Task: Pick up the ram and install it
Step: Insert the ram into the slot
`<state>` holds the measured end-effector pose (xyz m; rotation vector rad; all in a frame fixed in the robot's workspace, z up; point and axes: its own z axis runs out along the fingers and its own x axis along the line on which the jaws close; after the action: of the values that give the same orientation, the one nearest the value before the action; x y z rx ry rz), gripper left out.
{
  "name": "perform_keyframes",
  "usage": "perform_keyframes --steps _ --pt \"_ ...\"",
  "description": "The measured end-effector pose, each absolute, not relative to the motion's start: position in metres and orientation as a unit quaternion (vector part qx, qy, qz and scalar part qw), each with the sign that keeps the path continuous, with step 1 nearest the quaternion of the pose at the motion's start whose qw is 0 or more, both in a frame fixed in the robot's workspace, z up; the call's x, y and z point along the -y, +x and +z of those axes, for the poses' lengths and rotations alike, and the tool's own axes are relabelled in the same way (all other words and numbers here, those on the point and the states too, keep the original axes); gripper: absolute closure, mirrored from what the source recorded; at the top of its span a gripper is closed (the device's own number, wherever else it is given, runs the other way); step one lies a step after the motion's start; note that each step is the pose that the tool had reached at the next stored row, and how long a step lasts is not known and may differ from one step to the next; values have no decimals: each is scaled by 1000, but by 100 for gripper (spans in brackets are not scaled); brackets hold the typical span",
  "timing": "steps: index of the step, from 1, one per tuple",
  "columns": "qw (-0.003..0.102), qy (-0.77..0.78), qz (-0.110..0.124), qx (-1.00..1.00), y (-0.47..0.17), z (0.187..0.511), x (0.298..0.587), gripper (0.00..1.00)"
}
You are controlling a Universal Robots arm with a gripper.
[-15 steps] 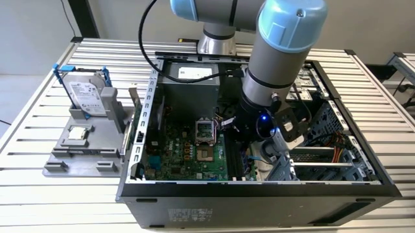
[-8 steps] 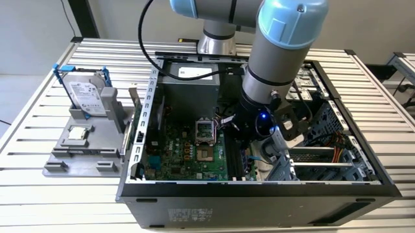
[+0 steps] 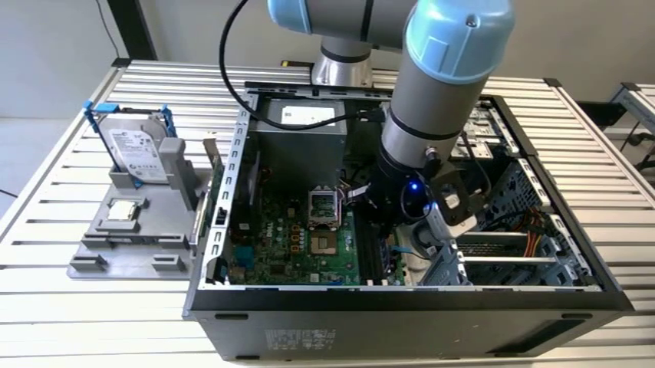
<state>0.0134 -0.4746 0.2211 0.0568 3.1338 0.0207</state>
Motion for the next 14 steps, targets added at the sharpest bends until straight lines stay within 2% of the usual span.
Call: perform_keyframes --steps 14 --pt "4 32 7 -999 13 217 475 100"
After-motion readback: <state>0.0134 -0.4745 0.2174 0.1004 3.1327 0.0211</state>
